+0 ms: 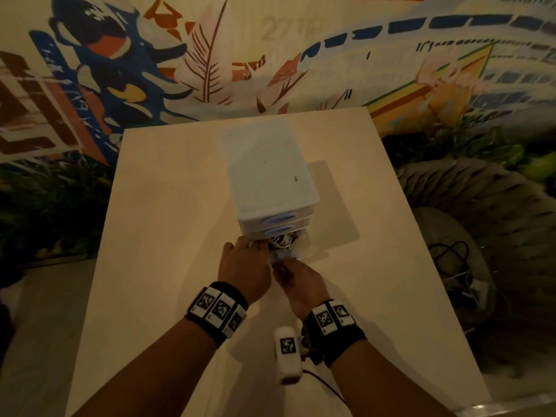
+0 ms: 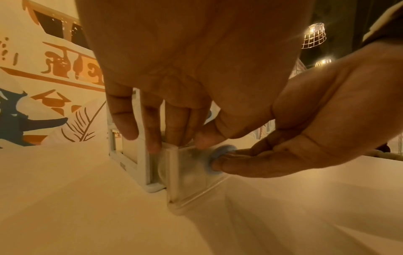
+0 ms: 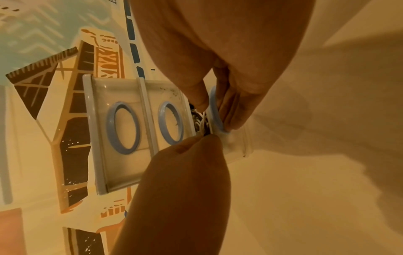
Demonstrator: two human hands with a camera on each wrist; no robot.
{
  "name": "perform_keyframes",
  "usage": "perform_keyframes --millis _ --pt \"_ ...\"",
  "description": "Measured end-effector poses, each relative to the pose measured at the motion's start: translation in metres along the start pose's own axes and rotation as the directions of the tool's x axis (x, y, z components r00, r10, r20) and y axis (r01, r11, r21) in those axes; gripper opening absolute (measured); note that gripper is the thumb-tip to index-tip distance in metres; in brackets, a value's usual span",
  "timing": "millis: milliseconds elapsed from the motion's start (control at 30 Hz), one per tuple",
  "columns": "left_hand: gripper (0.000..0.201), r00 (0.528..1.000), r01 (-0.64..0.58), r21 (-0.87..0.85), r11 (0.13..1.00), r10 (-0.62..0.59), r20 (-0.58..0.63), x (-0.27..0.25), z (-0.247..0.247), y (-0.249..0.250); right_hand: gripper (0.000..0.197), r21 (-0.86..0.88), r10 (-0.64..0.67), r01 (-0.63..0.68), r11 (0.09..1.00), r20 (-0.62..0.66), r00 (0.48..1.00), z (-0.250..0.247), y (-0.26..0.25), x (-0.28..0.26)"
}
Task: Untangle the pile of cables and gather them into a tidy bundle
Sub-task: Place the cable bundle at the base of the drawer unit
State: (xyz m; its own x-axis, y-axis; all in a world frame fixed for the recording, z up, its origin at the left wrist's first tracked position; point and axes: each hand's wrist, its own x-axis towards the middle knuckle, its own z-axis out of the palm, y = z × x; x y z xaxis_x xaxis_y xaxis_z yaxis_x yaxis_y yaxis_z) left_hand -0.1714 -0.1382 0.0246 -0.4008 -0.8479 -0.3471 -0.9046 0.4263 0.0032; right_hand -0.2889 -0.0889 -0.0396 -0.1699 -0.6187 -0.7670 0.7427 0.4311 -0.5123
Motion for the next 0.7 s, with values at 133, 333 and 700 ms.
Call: perform_keyframes --millis 133,333,700 --pt "0.047 1.000 -0.001 -0.004 1.000 0.001 -0.004 -0.001 0.005 0.001 0.021 -0.057 -0.032 0.034 0.998 0.022 0.999 0.004 0.000 0.003" --pt "0.041 0.944 -0.120 -0.218 0.968 0.044 -0.327 -0.016 -0.016 -0.014 0.013 0.005 -0.027 0.026 1.000 0.040 0.999 0.008 -0.005 0.007" --pt "0.057 0.917 -0.079 -0.812 0.578 -0.278 -0.288 0.012 -0.049 -0.043 0.022 0.295 0.028 -0.032 0.955 0.016 0.999 0.025 -0.019 0.006"
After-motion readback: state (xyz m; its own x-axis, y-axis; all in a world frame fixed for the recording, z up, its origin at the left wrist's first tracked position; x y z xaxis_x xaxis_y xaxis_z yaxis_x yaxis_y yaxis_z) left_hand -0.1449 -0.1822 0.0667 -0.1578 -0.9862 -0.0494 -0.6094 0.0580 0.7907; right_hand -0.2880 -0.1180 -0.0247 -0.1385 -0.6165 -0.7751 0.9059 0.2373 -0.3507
